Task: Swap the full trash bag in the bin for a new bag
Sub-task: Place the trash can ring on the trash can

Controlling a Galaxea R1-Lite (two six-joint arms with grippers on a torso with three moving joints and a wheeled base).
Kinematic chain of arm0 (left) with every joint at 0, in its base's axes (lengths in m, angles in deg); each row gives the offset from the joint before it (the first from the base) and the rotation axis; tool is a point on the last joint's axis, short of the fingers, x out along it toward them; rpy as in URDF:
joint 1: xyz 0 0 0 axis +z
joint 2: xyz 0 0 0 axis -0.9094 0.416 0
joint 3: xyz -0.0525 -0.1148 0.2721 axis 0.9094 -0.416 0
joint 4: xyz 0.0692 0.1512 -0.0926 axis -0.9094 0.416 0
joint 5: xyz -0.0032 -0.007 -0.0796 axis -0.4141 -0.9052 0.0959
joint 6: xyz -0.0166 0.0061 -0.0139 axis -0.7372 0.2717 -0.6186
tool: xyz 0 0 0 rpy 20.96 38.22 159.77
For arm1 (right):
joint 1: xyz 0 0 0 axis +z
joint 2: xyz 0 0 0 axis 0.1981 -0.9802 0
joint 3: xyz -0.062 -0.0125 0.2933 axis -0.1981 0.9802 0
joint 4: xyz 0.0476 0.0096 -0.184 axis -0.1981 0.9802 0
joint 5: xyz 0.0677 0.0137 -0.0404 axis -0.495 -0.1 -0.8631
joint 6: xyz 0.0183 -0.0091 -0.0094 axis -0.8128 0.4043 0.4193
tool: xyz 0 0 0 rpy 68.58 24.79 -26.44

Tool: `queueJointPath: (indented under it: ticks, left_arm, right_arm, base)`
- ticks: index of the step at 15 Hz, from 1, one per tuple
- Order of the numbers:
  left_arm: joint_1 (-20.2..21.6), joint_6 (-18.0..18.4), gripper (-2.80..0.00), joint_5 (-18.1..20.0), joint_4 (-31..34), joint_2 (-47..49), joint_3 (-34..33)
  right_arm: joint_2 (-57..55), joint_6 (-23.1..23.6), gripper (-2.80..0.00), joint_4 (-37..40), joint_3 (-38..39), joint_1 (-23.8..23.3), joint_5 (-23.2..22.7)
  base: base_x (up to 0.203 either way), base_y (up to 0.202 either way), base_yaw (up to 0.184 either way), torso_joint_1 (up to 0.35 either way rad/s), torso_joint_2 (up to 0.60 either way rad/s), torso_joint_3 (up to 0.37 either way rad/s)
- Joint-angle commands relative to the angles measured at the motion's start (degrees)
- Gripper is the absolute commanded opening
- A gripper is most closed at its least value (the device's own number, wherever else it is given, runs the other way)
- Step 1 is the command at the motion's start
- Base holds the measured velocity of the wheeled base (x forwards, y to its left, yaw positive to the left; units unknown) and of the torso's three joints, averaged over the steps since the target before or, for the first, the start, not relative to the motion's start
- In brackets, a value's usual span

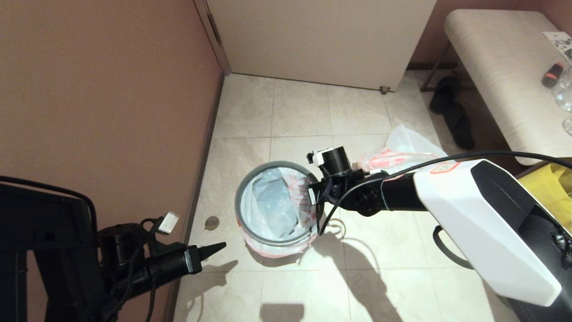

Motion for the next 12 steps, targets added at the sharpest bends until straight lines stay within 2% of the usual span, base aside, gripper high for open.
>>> queueJointPath:
  ticks: [1, 6, 9, 12]
  left_arm:
    - [0.3, -0.1, -2.80, 1.2, -2.7, -0.6, -0.3]
    - [1.4, -0.3, -2.80, 2.1, -2.7, 0.1, 0.6]
    - [1.5, -0.3, -2.80, 2.1, -2.7, 0.4, 0.9]
    - [1.4, -0.3, -2.80, 2.1, -2.7, 0.5, 0.9]
  right_arm:
    - [3.4, -1.1, -2.80, -0.1, 2.0, 1.1, 0.1]
    - [3.0, -2.9, -2.80, 1.0, 2.1, 4.9, -2.1]
    - [-2.8, -2.9, -2.80, 3.0, 1.5, 5.4, -3.0]
    - [-5.9, -0.4, -2.80, 4.8, 1.1, 4.1, 0.3]
  base:
    - [0.000, 0.000, 0.000, 0.000, 0.00, 0.000]
    - [0.000, 0.000, 0.000, 0.000, 0.00, 0.000]
    - [0.000, 0.000, 0.000, 0.000, 0.00, 0.000]
    - [0.000, 0.000, 0.000, 0.000, 0.00, 0.000]
